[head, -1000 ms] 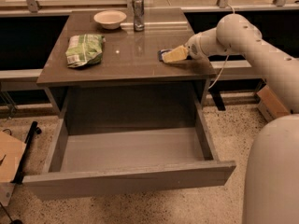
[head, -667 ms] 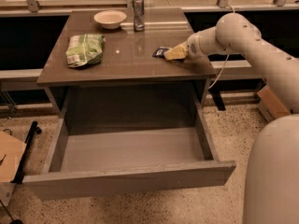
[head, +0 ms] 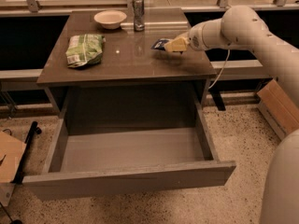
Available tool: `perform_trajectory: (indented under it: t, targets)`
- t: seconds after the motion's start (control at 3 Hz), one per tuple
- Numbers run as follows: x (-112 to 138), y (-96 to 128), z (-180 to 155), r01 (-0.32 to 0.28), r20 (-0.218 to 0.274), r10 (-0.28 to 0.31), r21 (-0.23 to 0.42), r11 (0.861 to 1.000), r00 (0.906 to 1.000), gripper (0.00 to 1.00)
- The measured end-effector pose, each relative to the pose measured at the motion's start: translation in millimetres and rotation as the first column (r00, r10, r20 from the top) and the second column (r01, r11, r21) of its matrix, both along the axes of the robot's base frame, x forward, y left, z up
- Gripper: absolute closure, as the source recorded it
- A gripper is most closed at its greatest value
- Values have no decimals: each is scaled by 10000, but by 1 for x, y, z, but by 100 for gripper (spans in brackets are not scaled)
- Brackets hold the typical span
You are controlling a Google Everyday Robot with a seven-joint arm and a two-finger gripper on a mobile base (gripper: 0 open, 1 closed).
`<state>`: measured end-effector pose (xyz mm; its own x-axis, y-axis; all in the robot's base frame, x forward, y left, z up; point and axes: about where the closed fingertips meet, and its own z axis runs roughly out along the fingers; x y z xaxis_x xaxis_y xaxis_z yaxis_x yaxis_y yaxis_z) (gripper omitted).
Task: Place rxbar blueberry into top drawer
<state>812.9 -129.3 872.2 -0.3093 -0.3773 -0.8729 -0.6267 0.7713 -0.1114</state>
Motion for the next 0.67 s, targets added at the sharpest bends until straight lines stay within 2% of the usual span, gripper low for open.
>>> perform_trajectory:
  t: [0.33,0.67]
  targets:
    - [-27,11,31,-398,483,391,138,9991,9981,100]
    - [-72,29,48,-932,394,914,449,9946,9950,100]
